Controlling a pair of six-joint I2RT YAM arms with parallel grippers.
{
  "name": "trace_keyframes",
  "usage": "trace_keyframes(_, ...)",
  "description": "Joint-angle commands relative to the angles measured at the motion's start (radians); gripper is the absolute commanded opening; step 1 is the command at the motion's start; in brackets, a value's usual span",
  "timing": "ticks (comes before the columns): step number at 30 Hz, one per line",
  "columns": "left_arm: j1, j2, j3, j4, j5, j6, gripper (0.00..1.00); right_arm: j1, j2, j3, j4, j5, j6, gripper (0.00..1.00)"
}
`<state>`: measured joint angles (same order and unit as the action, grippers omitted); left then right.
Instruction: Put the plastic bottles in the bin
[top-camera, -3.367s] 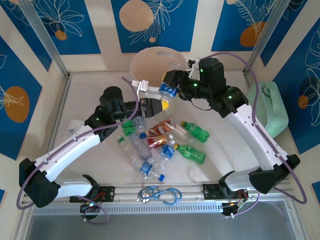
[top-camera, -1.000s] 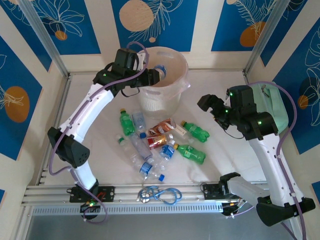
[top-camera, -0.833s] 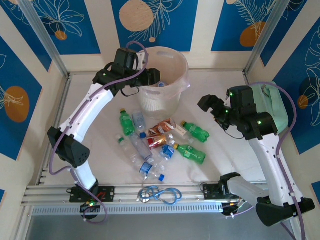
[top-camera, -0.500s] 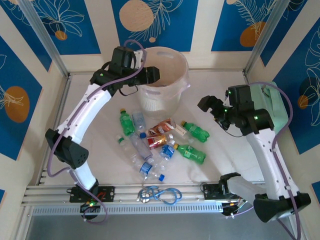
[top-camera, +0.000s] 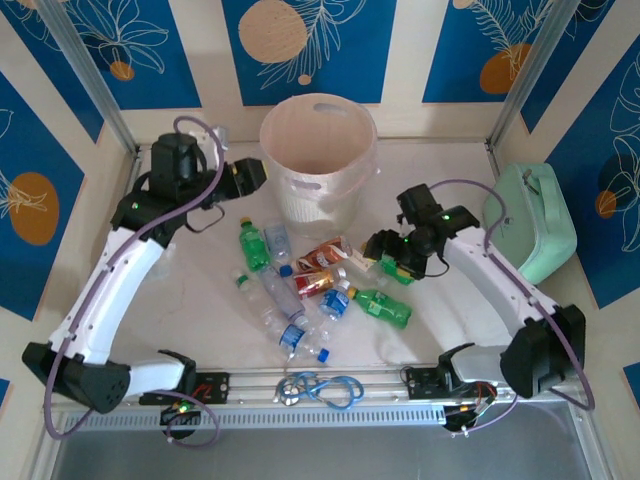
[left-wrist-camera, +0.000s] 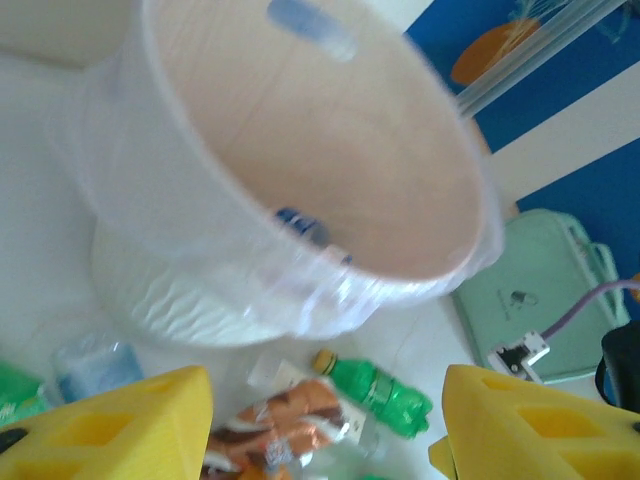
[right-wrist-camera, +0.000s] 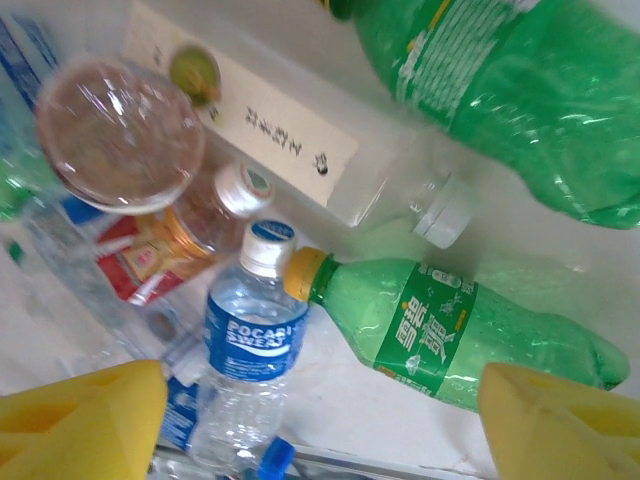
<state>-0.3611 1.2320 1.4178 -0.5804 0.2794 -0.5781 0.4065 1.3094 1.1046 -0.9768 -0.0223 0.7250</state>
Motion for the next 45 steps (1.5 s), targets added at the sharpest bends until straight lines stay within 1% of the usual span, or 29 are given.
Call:
trace_keyframes(1,0.019,-0.067,-0.122,0.027,0.015,-0.048,0.62,0.055,0.055,0.001,0.022,0.027,-0.058,0.86)
trace_keyframes(3,0.024,-0.110,-0.186,0.035,0.019,-0.072,0.62,0.067,0.093,0.004,0.037,0.035,-0.071,0.86)
trace_keyframes(5,0.028,-0.147,-0.247,0.051,0.022,-0.105,0.61,0.068,0.122,0.000,0.068,0.025,-0.082,0.83)
trace_keyframes(8,0.030,-0.174,-0.305,0.067,0.034,-0.136,0.61,0.068,0.163,0.001,0.096,0.020,-0.091,0.80)
trace_keyframes(10,0.031,-0.182,-0.320,0.064,0.033,-0.140,0.60,0.069,0.194,0.004,0.108,0.015,-0.096,0.80)
trace_keyframes(13,0.032,-0.189,-0.328,0.062,0.033,-0.140,0.60,0.079,0.225,0.008,0.119,0.054,-0.100,0.79)
trace_keyframes(17,0.033,-0.187,-0.330,0.066,0.035,-0.142,0.60,0.078,0.251,0.011,0.132,0.108,-0.106,0.73)
trace_keyframes(23,0.035,-0.187,-0.333,0.071,0.038,-0.143,0.60,0.080,0.276,0.016,0.127,0.154,-0.123,0.74)
trace_keyframes(27,0.036,-0.184,-0.336,0.078,0.039,-0.144,0.60,0.091,0.294,0.016,0.101,0.185,-0.134,0.72)
trace_keyframes(29,0.036,-0.183,-0.340,0.083,0.040,-0.146,0.60,0.092,0.291,0.004,0.107,0.182,-0.138,0.72)
trace_keyframes(30,0.037,-0.181,-0.342,0.086,0.044,-0.147,0.60,0.094,0.292,0.002,0.111,0.179,-0.143,0.74)
trace_keyframes(32,0.037,-0.177,-0.347,0.095,0.051,-0.153,0.60,0.097,0.300,0.009,0.107,0.186,-0.149,0.82)
trace_keyframes(34,0.036,-0.174,-0.349,0.099,0.056,-0.159,0.60,0.098,0.314,0.022,0.097,0.189,-0.151,0.84)
trace_keyframes(38,0.038,-0.180,-0.344,0.099,0.051,-0.157,0.60,0.098,0.344,0.037,0.086,0.200,-0.143,0.80)
trace_keyframes(45,0.042,-0.177,-0.340,0.100,0.056,-0.158,0.60,0.107,0.391,0.056,0.081,0.208,-0.130,0.80)
